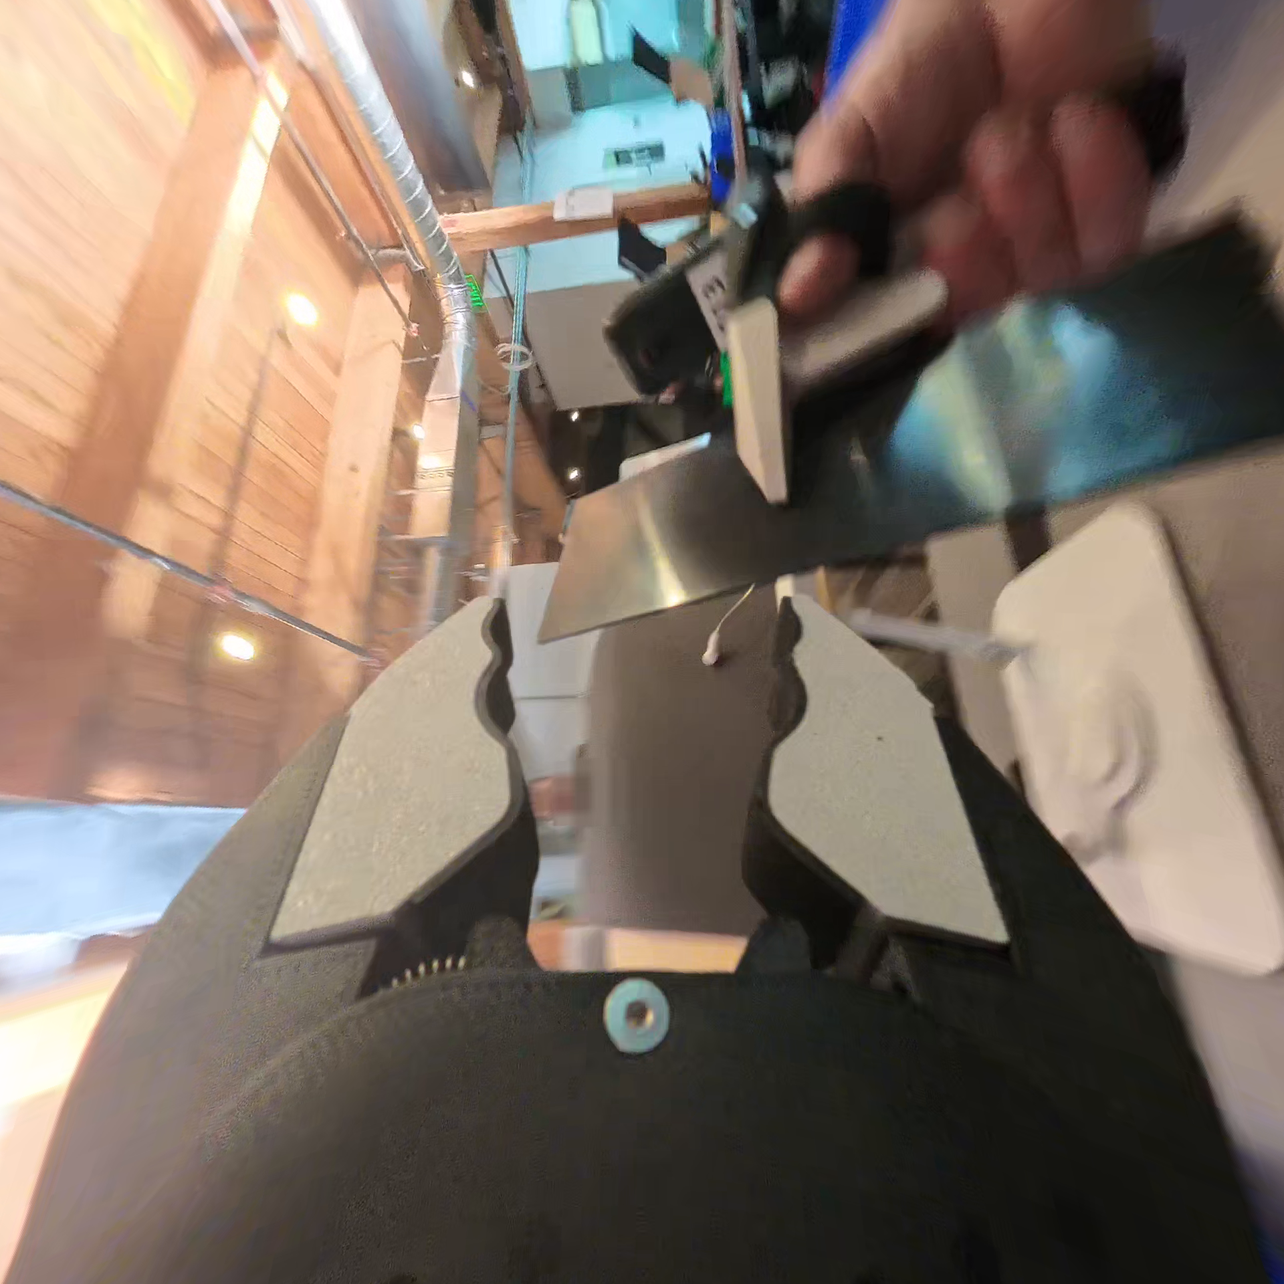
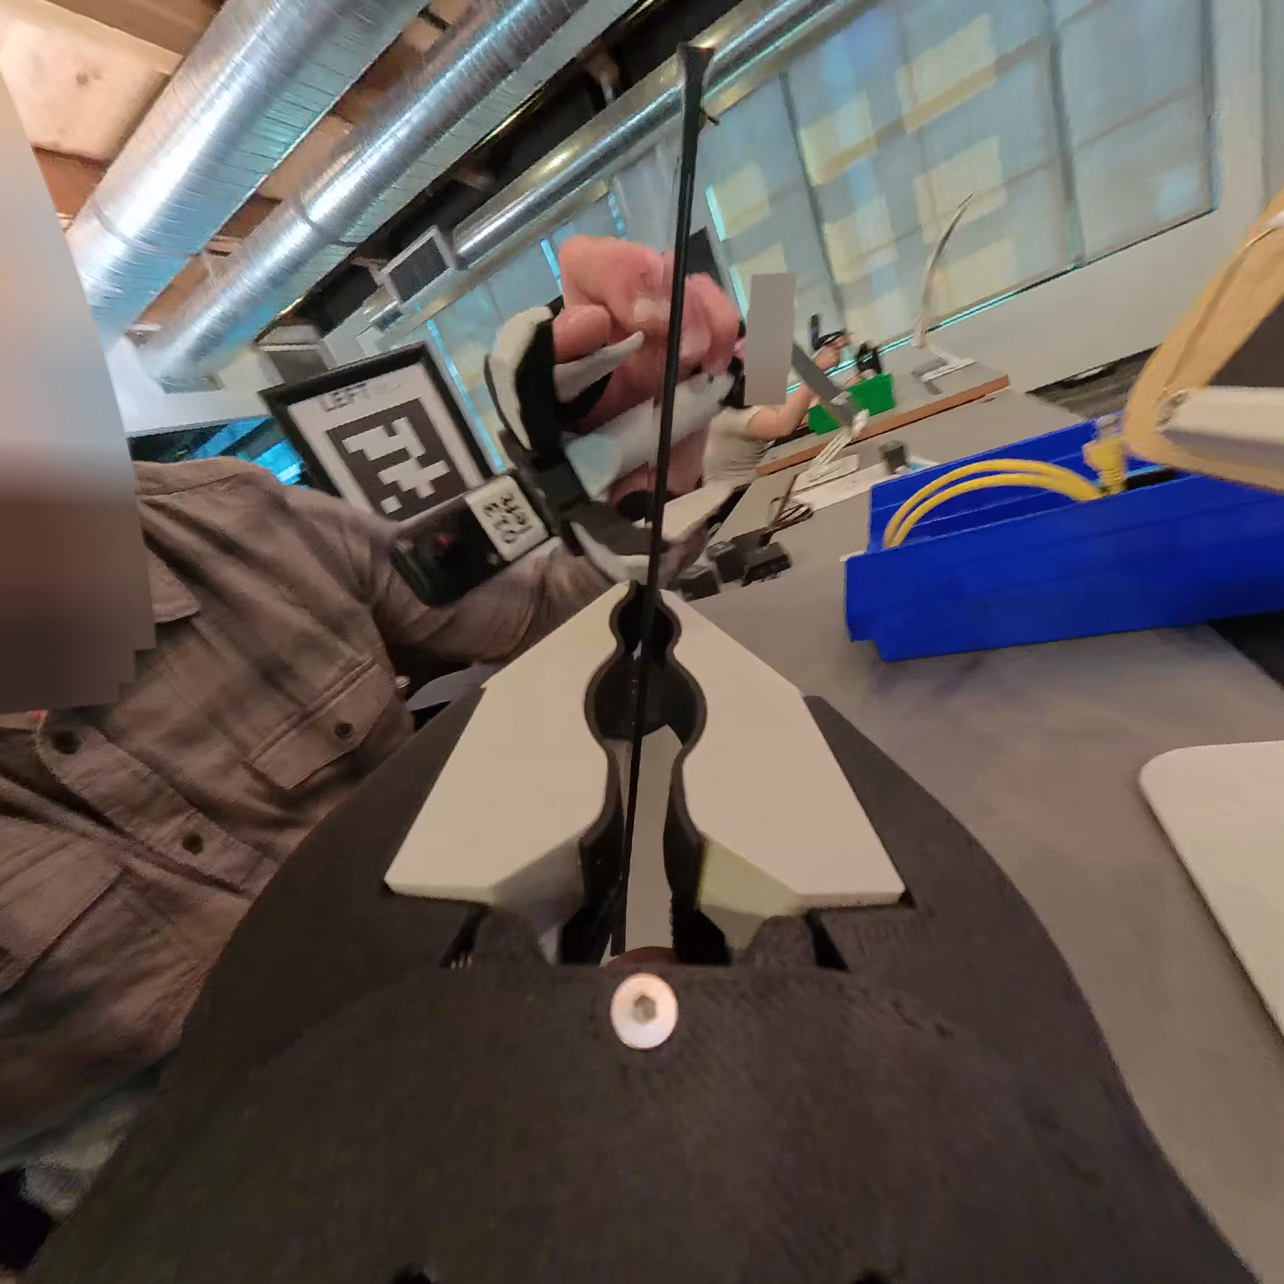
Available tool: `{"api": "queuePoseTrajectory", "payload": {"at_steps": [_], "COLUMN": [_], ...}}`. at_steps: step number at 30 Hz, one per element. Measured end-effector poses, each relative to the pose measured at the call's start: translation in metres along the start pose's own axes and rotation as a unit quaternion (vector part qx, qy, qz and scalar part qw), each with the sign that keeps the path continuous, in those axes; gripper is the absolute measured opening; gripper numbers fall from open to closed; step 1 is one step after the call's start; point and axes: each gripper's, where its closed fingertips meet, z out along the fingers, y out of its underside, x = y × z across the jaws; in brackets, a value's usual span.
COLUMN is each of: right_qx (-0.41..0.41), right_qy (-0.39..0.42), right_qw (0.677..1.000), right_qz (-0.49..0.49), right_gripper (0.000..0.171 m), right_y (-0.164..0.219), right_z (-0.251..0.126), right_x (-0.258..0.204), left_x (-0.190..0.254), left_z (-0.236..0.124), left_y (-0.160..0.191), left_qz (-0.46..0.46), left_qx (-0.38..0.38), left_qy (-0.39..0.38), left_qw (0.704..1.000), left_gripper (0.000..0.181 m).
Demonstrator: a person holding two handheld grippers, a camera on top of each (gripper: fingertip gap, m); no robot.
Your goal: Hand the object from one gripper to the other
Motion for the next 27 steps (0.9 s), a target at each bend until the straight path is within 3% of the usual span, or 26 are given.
{"api": "queuePoseTrajectory", "payload": {"at_steps": [2,5,11,15,18,20,24,27], "right_qx": [-0.016,-0.047,-0.075,-0.078,-0.062,-0.051,-0.013,0.035], "right_qy": [-0.033,-0.061,-0.08,-0.096,-0.059,-0.031,0.067,0.124], "right_qw": [0.999,0.997,0.991,0.988,0.992,0.995,0.998,0.99], "right_qz": [0.01,0.029,0.075,0.091,0.087,0.083,0.0,-0.052], "right_gripper": [0.0,0.0,0.0,0.0,0.007,0.034,0.069,0.061], "right_y": [0.009,0.026,0.049,0.053,0.045,0.038,0.008,-0.024], "right_z": [0.008,0.021,0.043,0.047,0.048,0.044,0.029,0.007], "right_x": [-0.009,-0.014,-0.01,-0.013,-0.002,0.006,0.023,0.026], "left_x": [0.01,0.026,0.032,0.039,0.045,0.047,0.055,0.06], "left_z": [0.006,0.01,0.004,0.004,0.005,0.007,0.008,0.003], "left_y": [0.003,0.007,-0.009,-0.007,0.004,0.015,0.052,0.073], "left_qz": [0.107,0.193,0.27,0.289,0.266,0.244,0.15,0.045], "left_qx": [-0.018,-0.019,0.025,0.003,-0.025,-0.058,-0.16,-0.205], "left_qy": [-0.004,0.012,-0.015,0.017,0.041,0.065,0.145,0.193], "left_qw": [0.994,0.981,0.962,0.957,0.963,0.966,0.965,0.958], "left_gripper": [0.07,0.069,0.05,0.003,0.001,0.001,0.002,0.002]}}
